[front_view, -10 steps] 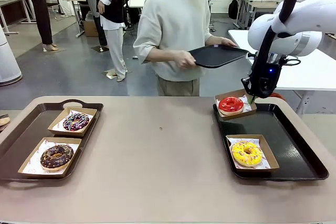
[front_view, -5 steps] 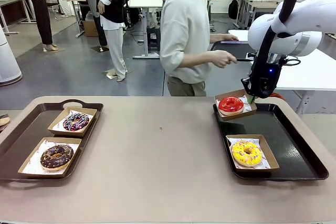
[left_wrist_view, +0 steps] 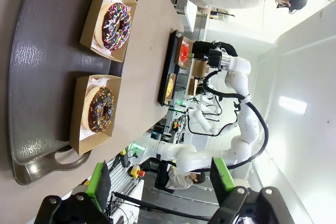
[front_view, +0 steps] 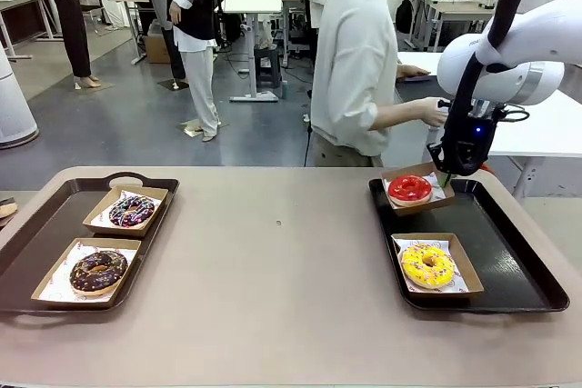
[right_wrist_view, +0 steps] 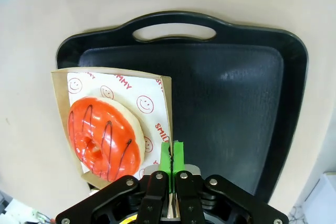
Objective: Individually package the donuts and arrange them on the tray.
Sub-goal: Place the picked Paper togo box on the Handle tray.
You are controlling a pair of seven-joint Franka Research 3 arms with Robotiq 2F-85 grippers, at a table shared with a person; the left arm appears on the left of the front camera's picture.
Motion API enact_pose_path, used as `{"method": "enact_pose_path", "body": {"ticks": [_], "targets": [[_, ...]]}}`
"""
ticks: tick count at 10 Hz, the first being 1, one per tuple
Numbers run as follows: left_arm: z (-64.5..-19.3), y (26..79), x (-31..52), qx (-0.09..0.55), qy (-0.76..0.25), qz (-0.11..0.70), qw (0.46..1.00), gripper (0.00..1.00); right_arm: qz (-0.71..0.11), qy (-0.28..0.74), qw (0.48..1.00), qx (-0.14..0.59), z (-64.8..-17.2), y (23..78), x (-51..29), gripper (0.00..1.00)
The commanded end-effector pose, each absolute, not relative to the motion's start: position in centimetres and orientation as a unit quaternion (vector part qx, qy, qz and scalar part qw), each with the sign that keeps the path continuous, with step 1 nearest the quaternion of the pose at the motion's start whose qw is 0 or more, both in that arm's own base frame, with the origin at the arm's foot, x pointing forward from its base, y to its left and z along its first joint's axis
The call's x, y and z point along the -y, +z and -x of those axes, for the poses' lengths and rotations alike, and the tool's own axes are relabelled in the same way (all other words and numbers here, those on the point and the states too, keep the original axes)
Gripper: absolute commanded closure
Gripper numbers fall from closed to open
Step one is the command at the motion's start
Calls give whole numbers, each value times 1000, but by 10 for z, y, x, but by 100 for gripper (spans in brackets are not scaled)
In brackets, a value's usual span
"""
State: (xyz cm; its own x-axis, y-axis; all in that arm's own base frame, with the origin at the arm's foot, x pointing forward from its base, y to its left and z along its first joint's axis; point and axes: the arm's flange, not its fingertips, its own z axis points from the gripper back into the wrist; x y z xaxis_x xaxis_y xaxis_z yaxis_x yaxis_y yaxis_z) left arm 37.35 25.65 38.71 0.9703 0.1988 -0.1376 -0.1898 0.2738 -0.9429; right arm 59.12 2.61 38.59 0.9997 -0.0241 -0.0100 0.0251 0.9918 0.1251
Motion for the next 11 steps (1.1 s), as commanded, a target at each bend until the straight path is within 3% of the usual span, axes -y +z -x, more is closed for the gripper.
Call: {"method": "enact_pose_path", "body": {"ticks": [1, 7, 8, 9, 10, 11], "targets": [[-373, 388, -257, 6, 122, 590, 798, 0, -55, -6, 998, 3, -591, 378, -24, 99], [-373, 388, -257, 6, 122, 590, 798, 0, -41, 16, 999, -11, -602, 352, -33, 99], [-373, 388, -257, 6, 122, 590, 798, 0, -48, 18, 999, -15, -602, 352, -34, 64], [-373, 388, -257, 6, 122, 590, 798, 0, -50, 19, 998, -14, -602, 354, -35, 39], [-373, 388, -257, 6, 122, 590, 798, 0, -52, 18, 998, -13, -601, 356, -36, 4], [-373, 388, -257, 6, 122, 590, 798, 0, -53, 17, 998, -13, -600, 358, -36, 0]]}}
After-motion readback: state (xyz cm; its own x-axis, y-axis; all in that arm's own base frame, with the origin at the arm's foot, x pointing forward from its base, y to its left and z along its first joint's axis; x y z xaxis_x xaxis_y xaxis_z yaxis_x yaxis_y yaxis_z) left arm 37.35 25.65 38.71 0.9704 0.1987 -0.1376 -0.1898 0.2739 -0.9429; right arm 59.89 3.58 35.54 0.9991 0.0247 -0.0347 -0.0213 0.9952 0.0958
